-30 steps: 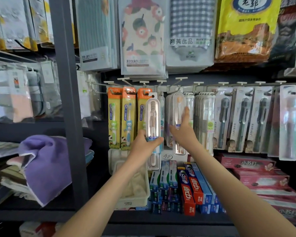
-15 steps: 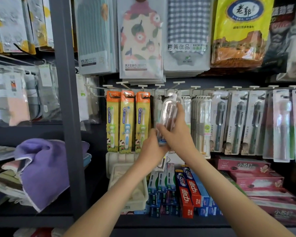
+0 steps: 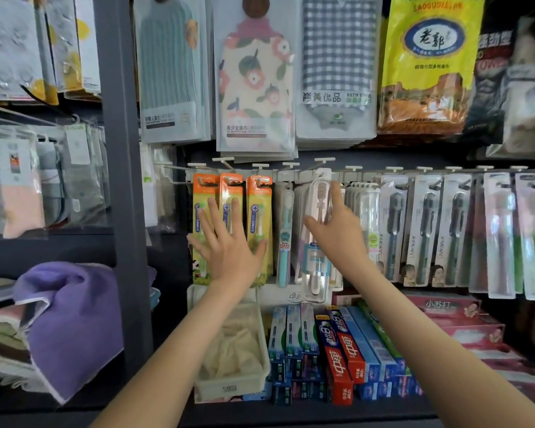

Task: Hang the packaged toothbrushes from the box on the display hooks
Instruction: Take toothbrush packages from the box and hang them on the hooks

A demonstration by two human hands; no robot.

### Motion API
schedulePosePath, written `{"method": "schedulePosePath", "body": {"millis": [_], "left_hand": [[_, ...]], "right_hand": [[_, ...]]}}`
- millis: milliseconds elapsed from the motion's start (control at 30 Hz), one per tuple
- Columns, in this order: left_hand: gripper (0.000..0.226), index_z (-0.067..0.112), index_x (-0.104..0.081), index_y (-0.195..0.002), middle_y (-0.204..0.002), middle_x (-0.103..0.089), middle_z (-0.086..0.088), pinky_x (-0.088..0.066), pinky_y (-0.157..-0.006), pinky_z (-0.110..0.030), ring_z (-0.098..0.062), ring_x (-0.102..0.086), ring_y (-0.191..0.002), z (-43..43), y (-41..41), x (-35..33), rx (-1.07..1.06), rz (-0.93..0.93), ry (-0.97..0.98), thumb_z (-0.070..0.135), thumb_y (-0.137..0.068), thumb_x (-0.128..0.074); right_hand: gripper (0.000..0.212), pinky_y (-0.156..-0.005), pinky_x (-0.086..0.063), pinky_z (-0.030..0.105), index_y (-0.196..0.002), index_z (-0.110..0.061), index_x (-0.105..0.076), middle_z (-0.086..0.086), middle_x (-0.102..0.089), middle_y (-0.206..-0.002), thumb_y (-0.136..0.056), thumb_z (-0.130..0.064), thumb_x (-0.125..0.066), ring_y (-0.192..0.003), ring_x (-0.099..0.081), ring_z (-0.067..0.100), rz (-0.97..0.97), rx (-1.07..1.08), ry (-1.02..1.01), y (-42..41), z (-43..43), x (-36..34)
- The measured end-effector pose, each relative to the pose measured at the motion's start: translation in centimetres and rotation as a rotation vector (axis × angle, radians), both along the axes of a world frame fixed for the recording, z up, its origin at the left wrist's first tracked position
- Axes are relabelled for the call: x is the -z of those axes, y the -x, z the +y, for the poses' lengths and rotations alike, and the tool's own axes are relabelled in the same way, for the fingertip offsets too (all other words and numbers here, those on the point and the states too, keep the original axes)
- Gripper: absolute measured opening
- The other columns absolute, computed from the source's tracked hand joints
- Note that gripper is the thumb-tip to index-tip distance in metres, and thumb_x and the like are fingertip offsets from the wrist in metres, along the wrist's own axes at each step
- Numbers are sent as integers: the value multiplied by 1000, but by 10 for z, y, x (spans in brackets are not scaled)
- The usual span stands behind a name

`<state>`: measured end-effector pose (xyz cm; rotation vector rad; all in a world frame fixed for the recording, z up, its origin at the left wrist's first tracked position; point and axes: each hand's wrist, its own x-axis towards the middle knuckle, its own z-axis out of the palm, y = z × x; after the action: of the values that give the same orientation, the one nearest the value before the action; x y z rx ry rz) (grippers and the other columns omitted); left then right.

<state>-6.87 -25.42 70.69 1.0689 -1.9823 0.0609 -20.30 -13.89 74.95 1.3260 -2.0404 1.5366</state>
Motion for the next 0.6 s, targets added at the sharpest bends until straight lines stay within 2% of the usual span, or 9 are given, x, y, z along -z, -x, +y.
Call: {"method": "schedulePosePath", "body": {"millis": [167, 200, 267, 300, 367, 467, 600], "left_hand": [[96, 28, 27, -147, -154, 34, -11, 4, -113, -66, -37, 27, -142, -18, -2, 5, 35, 29, -49, 63, -91, -43], [96, 29, 30, -144, -154, 34, -11, 3, -113, -66, -37, 27, -142, -20, -2, 5, 47, 28, -50, 64, -91, -43], [95, 30, 33, -140, -153, 35, -10, 1, -113, -66, -36, 27, -142, -22, 0, 6, 66, 23, -46, 64, -91, -41], [95, 30, 34, -141, -153, 35, -10, -1, -113, -66, -36, 27, -142, -23, 0, 7, 74, 22, -43, 64, -92, -40], [94, 28, 30, -145, -154, 33, -10, -2, -113, -66, -37, 27, -142, -24, 1, 9, 82, 21, -41, 63, -92, -40], [94, 27, 30, -145, -155, 32, -10, -2, -115, -64, -36, 26, -143, -28, 2, 9, 86, 25, -26, 63, -92, -39], [91, 29, 28, -145, -156, 30, -13, 1, -113, -66, -36, 23, -144, -21, -1, 18, 101, 67, 6, 58, -94, -42]], "right_hand": [[85, -46, -33, 25, -154, -23, 0, 9, -52, -88, -92, -25, -57, -58, -47, 13, -43, 42, -62, 4, -17, -3], [85, -46, -33, 26, -154, -23, 2, 12, -55, -93, -92, -24, -56, -58, -47, 13, -42, 50, -66, 4, -20, -3], [85, -46, -34, 25, -154, -25, 5, 21, -54, -121, -93, -23, -54, -59, -47, 11, -41, 73, -62, 2, -27, -2], [84, -47, -33, 23, -154, -26, 7, 23, -45, -136, -94, -21, -53, -58, -47, 10, -45, 91, -61, 0, -29, 0], [83, -47, -32, 21, -153, -26, 11, 24, -29, -149, -96, -18, -50, -58, -49, 10, -33, 129, -61, -3, -33, 5], [83, -54, -41, 28, -152, -28, 13, 23, -32, -144, -96, -15, -47, -67, -55, 22, -19, 161, -25, -4, -38, 13], [84, -73, -45, 33, -153, -25, 12, 19, -37, -138, -96, -21, -51, -92, -52, 25, -28, 176, -59, -4, -31, 31]]}}
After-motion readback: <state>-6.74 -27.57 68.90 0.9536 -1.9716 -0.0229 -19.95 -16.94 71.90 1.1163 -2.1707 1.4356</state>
